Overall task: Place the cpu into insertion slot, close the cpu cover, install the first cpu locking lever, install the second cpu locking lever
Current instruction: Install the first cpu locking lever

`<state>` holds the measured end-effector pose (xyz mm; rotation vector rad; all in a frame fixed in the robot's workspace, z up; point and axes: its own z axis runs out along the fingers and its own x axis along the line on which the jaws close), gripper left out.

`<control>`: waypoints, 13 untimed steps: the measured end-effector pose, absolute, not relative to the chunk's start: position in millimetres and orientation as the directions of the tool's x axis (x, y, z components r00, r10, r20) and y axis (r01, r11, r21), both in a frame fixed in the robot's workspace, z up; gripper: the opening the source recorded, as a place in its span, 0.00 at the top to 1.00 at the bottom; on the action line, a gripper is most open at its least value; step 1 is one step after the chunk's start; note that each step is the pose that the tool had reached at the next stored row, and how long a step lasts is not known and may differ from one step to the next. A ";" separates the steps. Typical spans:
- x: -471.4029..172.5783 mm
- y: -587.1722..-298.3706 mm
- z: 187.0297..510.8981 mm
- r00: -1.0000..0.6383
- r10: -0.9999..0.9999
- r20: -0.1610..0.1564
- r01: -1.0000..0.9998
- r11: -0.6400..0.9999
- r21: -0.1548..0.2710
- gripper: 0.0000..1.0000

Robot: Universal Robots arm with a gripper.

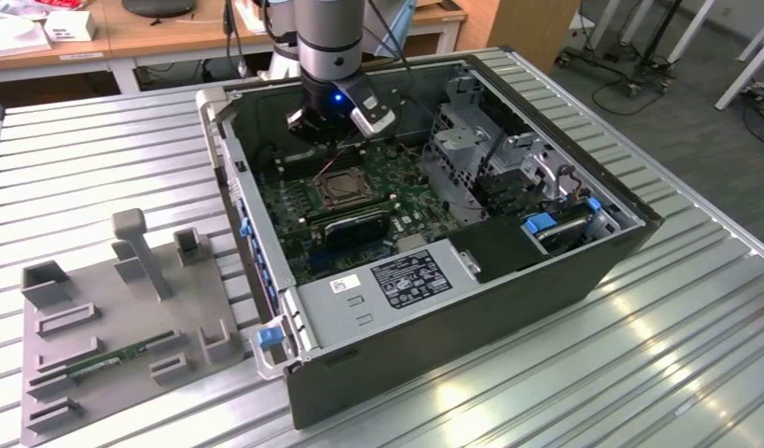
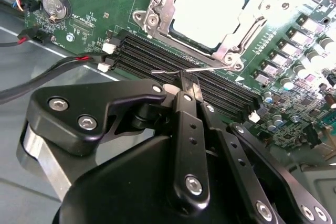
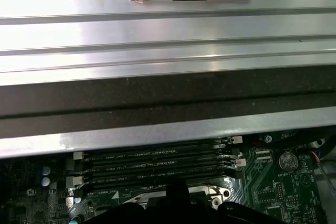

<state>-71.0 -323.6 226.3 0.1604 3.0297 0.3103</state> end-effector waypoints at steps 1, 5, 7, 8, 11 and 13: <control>-70.8 -323.6 225.9 -0.990 0.114 -0.081 0.095 0.974 0.207 0.89; -70.0 -323.6 223.1 -0.990 0.113 -0.080 0.095 0.974 0.207 0.89; -69.4 -323.6 221.0 -0.990 0.114 -0.080 0.095 0.974 0.207 0.89; -69.0 -323.6 220.0 -0.990 0.114 -0.080 0.095 0.974 0.207 0.89; -67.4 -323.6 217.2 -0.990 0.114 -0.080 0.095 0.974 0.208 0.89; -66.2 -323.6 215.5 -0.990 0.114 -0.080 0.095 0.974 0.207 0.89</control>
